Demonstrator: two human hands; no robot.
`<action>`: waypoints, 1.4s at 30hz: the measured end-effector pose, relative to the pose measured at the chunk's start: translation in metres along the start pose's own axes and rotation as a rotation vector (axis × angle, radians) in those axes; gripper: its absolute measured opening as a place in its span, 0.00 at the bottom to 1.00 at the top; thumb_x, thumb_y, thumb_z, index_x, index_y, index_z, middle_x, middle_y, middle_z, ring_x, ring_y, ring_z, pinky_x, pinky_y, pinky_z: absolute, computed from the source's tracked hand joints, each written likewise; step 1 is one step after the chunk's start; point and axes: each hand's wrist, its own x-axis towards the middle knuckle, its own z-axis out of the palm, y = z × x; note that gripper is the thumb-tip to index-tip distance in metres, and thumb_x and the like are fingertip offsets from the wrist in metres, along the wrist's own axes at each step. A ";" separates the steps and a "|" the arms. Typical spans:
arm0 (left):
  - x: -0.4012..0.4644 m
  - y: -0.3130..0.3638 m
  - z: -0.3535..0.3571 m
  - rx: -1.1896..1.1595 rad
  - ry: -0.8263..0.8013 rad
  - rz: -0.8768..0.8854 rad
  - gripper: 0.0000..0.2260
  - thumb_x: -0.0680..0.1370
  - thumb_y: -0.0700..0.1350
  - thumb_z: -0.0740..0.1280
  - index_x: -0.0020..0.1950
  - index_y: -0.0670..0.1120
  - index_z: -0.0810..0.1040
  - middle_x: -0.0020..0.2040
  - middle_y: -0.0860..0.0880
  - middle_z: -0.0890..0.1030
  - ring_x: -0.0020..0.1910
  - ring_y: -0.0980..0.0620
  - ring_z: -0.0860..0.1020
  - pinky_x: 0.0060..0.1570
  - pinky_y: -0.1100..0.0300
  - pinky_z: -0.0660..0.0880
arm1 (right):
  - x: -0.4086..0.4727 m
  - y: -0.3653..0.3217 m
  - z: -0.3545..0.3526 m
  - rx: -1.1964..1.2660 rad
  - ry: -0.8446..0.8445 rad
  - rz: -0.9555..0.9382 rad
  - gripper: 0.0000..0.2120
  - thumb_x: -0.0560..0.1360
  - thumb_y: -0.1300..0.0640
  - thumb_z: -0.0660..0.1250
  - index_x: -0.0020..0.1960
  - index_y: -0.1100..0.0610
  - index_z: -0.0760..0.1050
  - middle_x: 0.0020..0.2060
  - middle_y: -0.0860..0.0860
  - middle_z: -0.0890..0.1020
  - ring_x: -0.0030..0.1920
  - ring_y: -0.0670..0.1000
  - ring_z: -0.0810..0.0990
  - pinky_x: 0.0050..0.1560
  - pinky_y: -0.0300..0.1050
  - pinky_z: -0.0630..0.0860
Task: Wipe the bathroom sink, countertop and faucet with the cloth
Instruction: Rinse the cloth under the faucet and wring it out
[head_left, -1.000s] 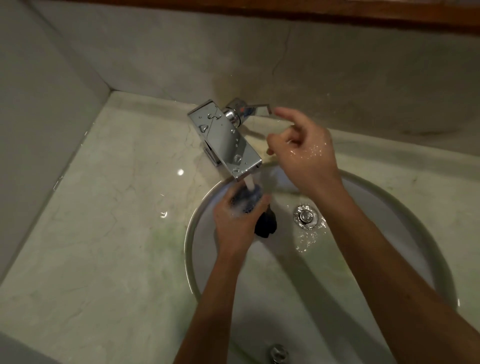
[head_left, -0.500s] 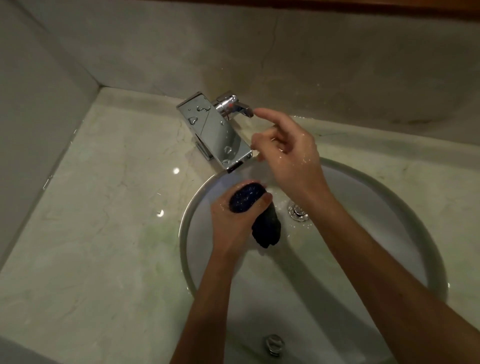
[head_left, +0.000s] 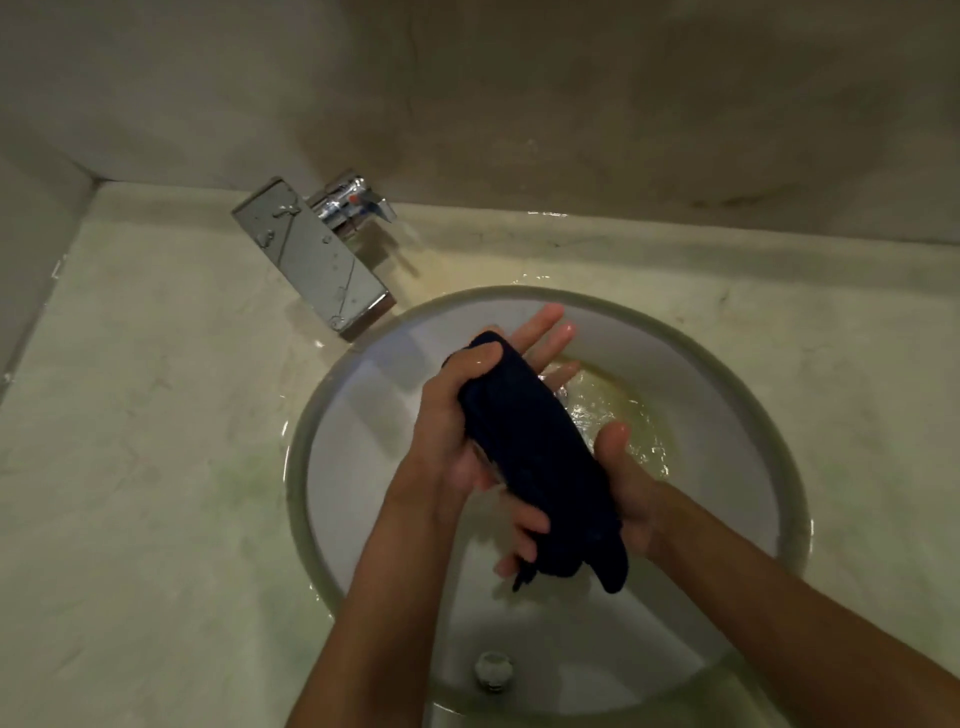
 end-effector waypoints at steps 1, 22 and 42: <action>0.002 -0.004 -0.002 -0.092 -0.002 0.011 0.16 0.66 0.48 0.79 0.50 0.46 0.80 0.61 0.45 0.84 0.62 0.47 0.83 0.66 0.47 0.77 | -0.001 0.005 0.003 0.060 -0.004 -0.006 0.31 0.75 0.38 0.72 0.66 0.60 0.73 0.48 0.52 0.81 0.51 0.53 0.84 0.64 0.57 0.76; 0.025 -0.040 -0.052 0.440 0.604 -0.265 0.07 0.75 0.47 0.77 0.49 0.44 0.85 0.45 0.43 0.84 0.46 0.46 0.81 0.52 0.50 0.81 | 0.005 0.014 -0.003 -0.901 1.194 0.236 0.10 0.70 0.54 0.78 0.47 0.57 0.81 0.36 0.51 0.87 0.37 0.53 0.86 0.38 0.44 0.82; -0.002 -0.009 -0.007 0.040 0.036 -0.130 0.11 0.76 0.44 0.73 0.58 0.47 0.85 0.36 0.49 0.76 0.34 0.53 0.76 0.43 0.57 0.79 | -0.022 0.015 0.057 0.185 0.278 0.071 0.18 0.75 0.43 0.74 0.48 0.56 0.73 0.36 0.47 0.77 0.29 0.43 0.75 0.30 0.35 0.73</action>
